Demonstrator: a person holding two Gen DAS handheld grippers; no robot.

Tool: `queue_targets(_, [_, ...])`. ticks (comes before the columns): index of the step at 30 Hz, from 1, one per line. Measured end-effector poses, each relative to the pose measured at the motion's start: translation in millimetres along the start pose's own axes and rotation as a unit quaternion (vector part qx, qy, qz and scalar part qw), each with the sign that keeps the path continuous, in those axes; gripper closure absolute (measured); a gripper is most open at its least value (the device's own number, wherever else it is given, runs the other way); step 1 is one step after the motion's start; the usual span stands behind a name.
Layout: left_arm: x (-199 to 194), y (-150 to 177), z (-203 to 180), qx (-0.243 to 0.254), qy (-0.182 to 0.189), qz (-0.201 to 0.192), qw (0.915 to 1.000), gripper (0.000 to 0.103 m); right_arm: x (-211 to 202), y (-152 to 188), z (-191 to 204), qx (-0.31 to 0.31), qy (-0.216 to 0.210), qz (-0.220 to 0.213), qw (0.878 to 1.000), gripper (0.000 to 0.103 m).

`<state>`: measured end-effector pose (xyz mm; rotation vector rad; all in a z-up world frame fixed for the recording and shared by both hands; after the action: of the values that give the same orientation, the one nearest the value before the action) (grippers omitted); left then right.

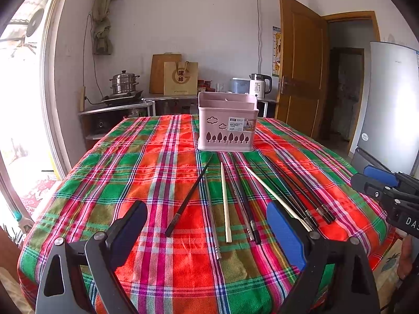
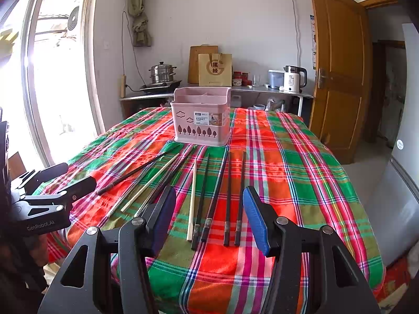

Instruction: Organize utensils

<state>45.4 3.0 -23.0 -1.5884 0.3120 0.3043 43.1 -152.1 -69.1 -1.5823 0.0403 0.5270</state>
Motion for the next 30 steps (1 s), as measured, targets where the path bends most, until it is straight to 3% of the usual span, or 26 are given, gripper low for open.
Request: queue_targets(30, [-3.5, -1.4, -3.0, -0.002, 0.003, 0.0, 1.0, 0.01, 1.5, 2.3, 1.2, -0.001, 0.0, 0.0, 1.0, 0.049])
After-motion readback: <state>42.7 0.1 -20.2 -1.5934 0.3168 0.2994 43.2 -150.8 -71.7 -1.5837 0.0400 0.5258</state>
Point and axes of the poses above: each gripper's, at about its wrist camera, not at the fingertips, and x roughly the way its jaws point, z to its left, y to its underside, the point moved 5 cm from there along x, roughly the way its jaws point, and after that the axes turned 6 degrees about -z, right-handed, at the moved point
